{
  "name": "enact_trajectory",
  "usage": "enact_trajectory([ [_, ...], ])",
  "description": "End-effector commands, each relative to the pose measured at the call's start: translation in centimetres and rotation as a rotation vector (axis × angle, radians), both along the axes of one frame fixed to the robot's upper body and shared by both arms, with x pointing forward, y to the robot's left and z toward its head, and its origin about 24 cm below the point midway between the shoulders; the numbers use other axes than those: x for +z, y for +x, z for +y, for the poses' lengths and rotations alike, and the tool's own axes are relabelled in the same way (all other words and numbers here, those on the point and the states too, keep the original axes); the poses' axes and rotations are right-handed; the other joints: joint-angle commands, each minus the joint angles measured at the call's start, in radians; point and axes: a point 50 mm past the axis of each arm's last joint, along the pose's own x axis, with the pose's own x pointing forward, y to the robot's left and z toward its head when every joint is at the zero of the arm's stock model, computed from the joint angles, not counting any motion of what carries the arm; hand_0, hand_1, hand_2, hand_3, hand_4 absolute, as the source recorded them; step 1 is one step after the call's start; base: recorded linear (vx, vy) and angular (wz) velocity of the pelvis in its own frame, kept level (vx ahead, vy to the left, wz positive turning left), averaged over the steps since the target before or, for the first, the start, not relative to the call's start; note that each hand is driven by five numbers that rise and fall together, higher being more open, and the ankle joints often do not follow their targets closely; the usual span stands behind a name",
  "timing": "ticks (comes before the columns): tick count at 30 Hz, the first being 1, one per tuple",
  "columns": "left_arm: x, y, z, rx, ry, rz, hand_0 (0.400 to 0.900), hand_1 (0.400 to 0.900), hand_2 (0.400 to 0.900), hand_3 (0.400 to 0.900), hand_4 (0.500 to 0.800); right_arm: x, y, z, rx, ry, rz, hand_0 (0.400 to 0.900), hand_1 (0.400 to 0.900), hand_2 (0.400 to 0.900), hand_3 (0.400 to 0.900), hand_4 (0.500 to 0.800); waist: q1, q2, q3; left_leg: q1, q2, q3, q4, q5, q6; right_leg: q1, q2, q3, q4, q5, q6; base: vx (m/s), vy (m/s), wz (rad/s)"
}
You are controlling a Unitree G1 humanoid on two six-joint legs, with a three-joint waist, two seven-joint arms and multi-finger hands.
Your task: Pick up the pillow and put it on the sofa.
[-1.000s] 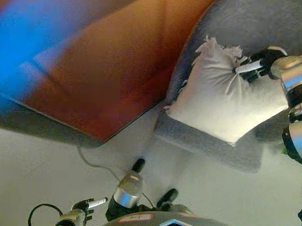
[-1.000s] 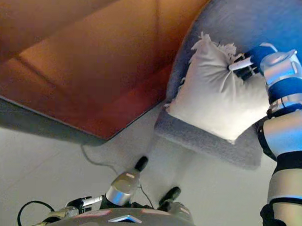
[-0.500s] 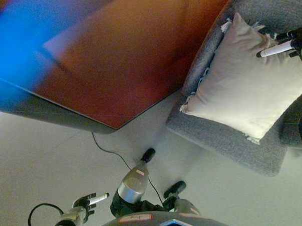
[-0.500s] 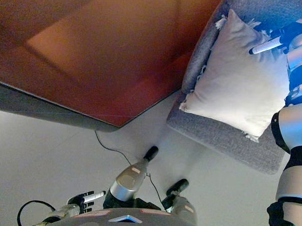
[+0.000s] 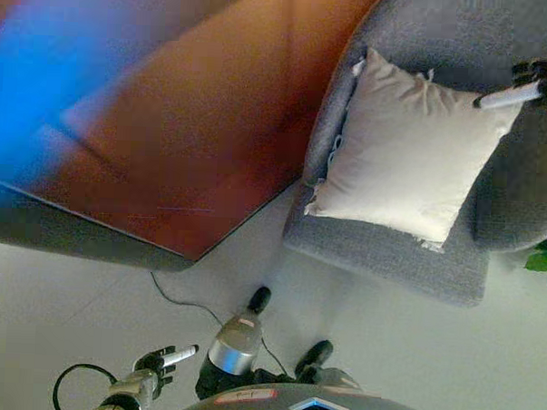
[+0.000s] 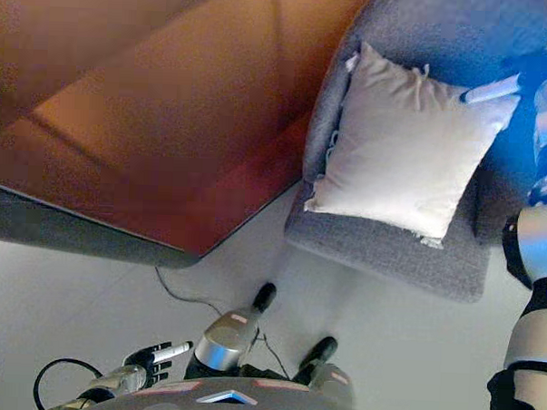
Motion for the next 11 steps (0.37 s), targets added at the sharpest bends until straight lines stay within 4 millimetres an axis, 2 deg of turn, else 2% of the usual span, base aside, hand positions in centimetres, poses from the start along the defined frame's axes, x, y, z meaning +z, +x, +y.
enact_trajectory([
  [1,0.1,-3.9,2.1,-0.039,0.091,0.152,0.900,0.900,0.900,0.900,0.800,-2.4,-0.3,0.3,0.100,-0.110,0.030,0.900,0.900,0.900,0.900,0.800,-0.019,-0.019,-0.106,0.073,0.053,0.069,0.008,-0.064,-0.015,-0.024,-0.095,0.044,0.099,-0.002,0.050,0.04,-0.032,-0.15],
  [4,0.3,-3.1,2.3,-0.030,0.101,0.139,0.900,0.900,0.900,0.900,0.800,-8.6,-1.2,1.6,0.139,-0.038,0.110,0.900,0.900,0.900,0.900,0.800,-0.043,-0.019,-0.120,0.095,0.052,0.089,0.006,-0.073,-0.007,-0.010,-0.093,0.064,0.096,-0.001,0.051,0.01,-0.038,-0.16],
  [5,0.4,-2.6,2.5,-0.027,0.099,0.127,0.900,0.900,0.900,0.900,0.800,-12.0,-2.1,2.4,0.153,0.010,0.157,0.900,0.900,0.900,0.900,0.800,-0.061,-0.017,-0.122,0.104,0.052,0.102,0.007,-0.077,-0.004,-0.006,-0.092,0.075,0.095,0.001,0.052,-0.02,-0.045,-0.14],
  [6,0.4,-2.5,2.5,-0.026,0.100,0.125,0.900,0.900,0.900,0.900,0.800,-13.2,-2.5,2.7,0.153,0.034,0.173,0.900,0.900,0.900,0.900,0.800,-0.065,-0.018,-0.123,0.108,0.052,0.107,0.007,-0.079,-0.002,-0.004,-0.091,0.081,0.094,0.002,0.052,-0.03,-0.057,-0.16],
  [7,0.5,-2.3,2.6,-0.026,0.105,0.120,0.900,0.900,0.900,0.900,0.800,-15.7,-3.5,3.4,0.156,0.065,0.223,0.900,0.900,0.900,0.900,0.800,-0.078,-0.017,-0.127,0.115,0.053,0.117,0.004,-0.081,0.000,-0.002,-0.088,0.092,0.093,0.003,0.051,-0.02,-0.045,-0.12],
  [9,0.5,-2.0,2.6,-0.022,0.103,0.115,0.900,0.900,0.900,0.900,0.800,-18.9,-5.0,4.4,0.155,0.117,0.286,0.900,0.900,0.900,0.900,0.800,-0.092,-0.016,-0.128,0.124,0.054,0.127,0.002,-0.084,0.003,0.003,-0.084,0.105,0.088,0.005,0.051,-0.03,-0.049,-0.13],
  [10,0.5,-1.8,2.7,-0.017,0.111,0.112,0.900,0.900,0.900,0.900,0.800,-21.3,-6.3,5.0,0.144,0.152,0.340,0.900,0.900,0.900,0.900,0.800,-0.102,-0.015,-0.129,0.130,0.054,0.137,0.000,-0.087,0.005,0.006,-0.084,0.112,0.085,0.007,0.052,-0.03,-0.040,-0.13],
  [11,0.6,-1.6,2.7,-0.011,0.117,0.108,0.900,0.900,0.900,0.900,0.800,-22.6,-7.3,5.3,0.133,0.173,0.364,0.900,0.900,0.900,0.900,0.800,-0.108,-0.015,-0.131,0.134,0.054,0.142,-0.001,-0.088,0.006,0.008,-0.083,0.116,0.084,0.007,0.052,-0.02,-0.025,-0.08],
])
